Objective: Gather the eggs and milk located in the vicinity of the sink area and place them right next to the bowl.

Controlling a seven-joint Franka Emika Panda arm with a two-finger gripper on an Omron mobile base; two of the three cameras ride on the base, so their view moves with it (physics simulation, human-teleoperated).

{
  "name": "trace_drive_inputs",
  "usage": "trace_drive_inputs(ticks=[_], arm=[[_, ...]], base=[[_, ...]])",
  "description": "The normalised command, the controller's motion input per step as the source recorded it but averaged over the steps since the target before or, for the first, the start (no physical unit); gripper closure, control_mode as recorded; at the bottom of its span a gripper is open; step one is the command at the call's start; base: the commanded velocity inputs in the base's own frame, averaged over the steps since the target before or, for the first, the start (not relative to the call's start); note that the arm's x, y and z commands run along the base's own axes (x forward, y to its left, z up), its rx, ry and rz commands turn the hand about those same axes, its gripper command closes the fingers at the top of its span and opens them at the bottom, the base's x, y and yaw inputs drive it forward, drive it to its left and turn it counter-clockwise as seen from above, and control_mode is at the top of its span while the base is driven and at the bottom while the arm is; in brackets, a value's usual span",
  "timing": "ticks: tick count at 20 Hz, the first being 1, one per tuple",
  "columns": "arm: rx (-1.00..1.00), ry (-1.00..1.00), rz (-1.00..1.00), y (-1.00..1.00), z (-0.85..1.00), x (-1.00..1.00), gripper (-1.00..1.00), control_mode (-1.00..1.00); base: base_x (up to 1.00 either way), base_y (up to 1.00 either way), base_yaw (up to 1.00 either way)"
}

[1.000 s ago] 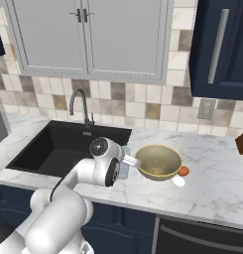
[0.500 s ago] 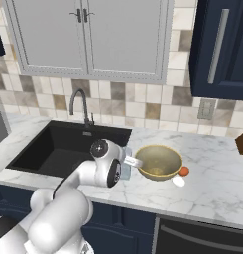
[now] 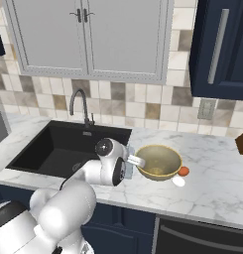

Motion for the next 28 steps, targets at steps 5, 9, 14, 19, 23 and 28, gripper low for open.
trace_drive_inputs(ticks=[5, 9, 14, 19, 23, 28], arm=[[0.00, 0.00, 0.00, -0.02, -0.21, 0.05, 1.00, -1.00], [0.00, 0.00, 0.00, -0.06, -0.30, 0.00, 1.00, -1.00], [0.00, 0.00, 0.00, 0.00, -0.13, 0.00, 1.00, -1.00], [0.00, 0.00, 0.00, 0.00, -0.05, 0.00, -1.00, -1.00], [0.00, 0.00, 0.00, 0.00, 0.00, 0.00, -1.00, -1.00], [0.00, 0.00, 0.00, 0.00, 0.01, 0.00, -1.00, -1.00]], base=[[0.00, 0.00, 0.00], [0.00, 0.00, 0.00], [0.00, 0.00, 0.00], [0.00, 0.00, 0.00], [0.00, 0.00, 0.00], [0.00, 0.00, 0.00]])
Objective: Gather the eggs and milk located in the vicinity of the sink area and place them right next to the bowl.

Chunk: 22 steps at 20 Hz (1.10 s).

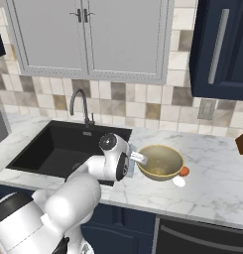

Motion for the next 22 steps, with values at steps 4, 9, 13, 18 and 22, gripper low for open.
trace_drive_inputs(ticks=[4, 9, 13, 18, 22], arm=[[0.00, 0.00, 0.00, 0.00, 0.27, 0.00, -1.00, -1.00], [0.00, 0.00, 0.00, 0.00, 0.39, 0.00, -1.00, -1.00], [0.00, 0.00, 0.00, 0.00, 0.42, 0.00, -1.00, -1.00], [0.00, 0.04, 0.00, 0.00, 0.52, -0.03, -1.00, -1.00], [0.04, 0.17, 0.00, -0.11, 0.28, -0.48, -1.00, -1.00]], base=[[0.00, 0.00, 0.00], [0.00, 0.00, 0.00], [0.00, 0.00, 0.00], [0.00, 0.00, 0.00], [0.00, 0.00, 0.00]])
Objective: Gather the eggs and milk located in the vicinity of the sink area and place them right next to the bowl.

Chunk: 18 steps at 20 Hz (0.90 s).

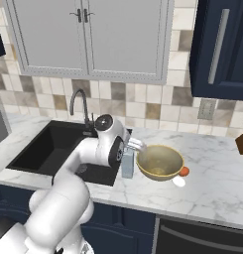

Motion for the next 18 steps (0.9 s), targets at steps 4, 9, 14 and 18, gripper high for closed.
trace_drive_inputs(ticks=[4, 9, 14, 18], arm=[[0.00, 0.31, 0.01, 0.00, 0.43, -0.62, -1.00, -1.00], [0.00, 0.32, 0.00, 0.00, 0.55, -0.81, -1.00, -1.00], [0.11, 0.26, 0.00, 0.00, 0.03, -0.46, -1.00, -1.00], [0.13, 0.06, 0.00, 0.00, -0.06, -0.35, -1.00, -1.00]], base=[[0.00, 0.00, 0.00], [0.00, 0.00, 0.00], [0.00, 0.00, 0.00], [0.00, 0.00, 0.00]])
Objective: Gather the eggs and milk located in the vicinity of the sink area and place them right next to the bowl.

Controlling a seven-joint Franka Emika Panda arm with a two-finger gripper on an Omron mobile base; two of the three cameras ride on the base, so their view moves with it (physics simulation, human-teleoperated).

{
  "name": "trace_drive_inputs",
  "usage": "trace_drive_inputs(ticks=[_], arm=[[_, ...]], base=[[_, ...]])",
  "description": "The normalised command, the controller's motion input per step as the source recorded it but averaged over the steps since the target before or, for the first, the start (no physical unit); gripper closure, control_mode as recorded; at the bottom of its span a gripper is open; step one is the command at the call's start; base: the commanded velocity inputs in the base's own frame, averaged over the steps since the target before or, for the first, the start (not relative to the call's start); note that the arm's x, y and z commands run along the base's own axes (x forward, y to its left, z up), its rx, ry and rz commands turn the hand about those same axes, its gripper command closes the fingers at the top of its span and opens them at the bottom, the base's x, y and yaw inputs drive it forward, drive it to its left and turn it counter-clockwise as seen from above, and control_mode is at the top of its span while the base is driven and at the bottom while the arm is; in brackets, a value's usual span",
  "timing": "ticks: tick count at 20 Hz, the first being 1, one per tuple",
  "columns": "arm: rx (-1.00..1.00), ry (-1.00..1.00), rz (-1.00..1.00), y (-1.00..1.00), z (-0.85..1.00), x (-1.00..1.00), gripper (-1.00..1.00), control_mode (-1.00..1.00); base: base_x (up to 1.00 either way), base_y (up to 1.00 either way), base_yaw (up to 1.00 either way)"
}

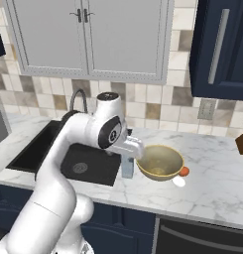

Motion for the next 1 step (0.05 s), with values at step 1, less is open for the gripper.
trace_drive_inputs(ticks=[1], arm=[[0.09, 0.00, 0.00, 0.00, 0.00, -0.45, -1.00, -1.00]], base=[[0.00, 0.00, 0.00]])
